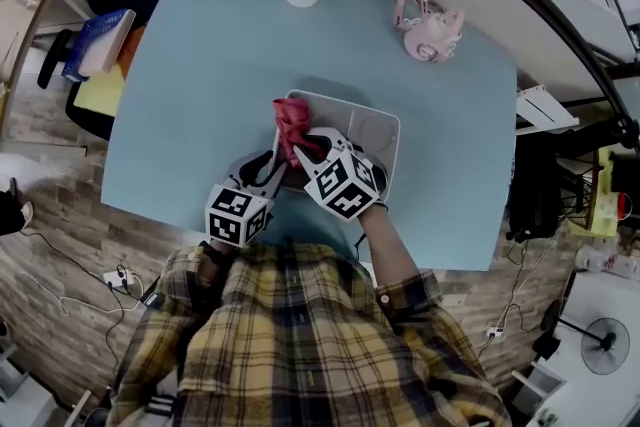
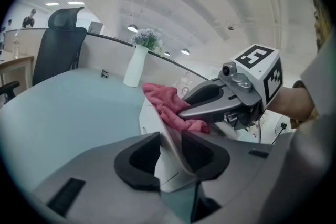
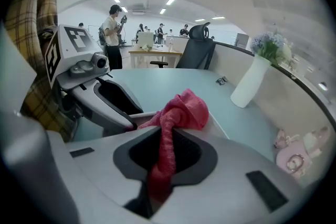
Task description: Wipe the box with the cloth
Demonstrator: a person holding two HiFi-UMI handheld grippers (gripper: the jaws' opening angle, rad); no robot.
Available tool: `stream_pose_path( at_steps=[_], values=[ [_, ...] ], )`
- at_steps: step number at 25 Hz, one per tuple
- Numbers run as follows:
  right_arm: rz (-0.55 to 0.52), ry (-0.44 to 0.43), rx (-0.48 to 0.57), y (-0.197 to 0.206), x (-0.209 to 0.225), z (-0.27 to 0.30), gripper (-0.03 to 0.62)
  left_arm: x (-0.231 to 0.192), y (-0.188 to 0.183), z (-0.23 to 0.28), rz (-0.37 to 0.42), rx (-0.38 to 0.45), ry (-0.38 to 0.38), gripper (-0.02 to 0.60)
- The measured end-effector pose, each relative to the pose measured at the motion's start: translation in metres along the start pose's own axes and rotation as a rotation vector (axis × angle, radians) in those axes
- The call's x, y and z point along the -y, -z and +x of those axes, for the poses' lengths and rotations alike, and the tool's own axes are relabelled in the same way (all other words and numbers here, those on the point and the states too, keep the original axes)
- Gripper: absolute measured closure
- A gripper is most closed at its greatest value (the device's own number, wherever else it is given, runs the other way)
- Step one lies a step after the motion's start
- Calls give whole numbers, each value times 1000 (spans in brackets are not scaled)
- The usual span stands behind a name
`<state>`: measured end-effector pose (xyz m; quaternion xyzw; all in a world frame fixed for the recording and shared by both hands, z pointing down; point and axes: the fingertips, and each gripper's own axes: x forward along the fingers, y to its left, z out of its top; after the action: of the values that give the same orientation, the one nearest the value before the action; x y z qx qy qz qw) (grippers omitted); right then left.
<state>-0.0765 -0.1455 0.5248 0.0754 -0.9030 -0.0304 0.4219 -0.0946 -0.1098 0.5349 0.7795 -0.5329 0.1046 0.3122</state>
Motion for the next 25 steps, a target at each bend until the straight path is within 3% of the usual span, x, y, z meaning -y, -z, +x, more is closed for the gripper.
stream_pose_path(
  at_steps=[16,25],
  values=[
    [59,125,-89,56,28,-40,540,0,0,0,1,-5,-5,456],
    [158,163,-34,67,36,-60,540,0,0,1,-11,6,-8,456]
  ],
)
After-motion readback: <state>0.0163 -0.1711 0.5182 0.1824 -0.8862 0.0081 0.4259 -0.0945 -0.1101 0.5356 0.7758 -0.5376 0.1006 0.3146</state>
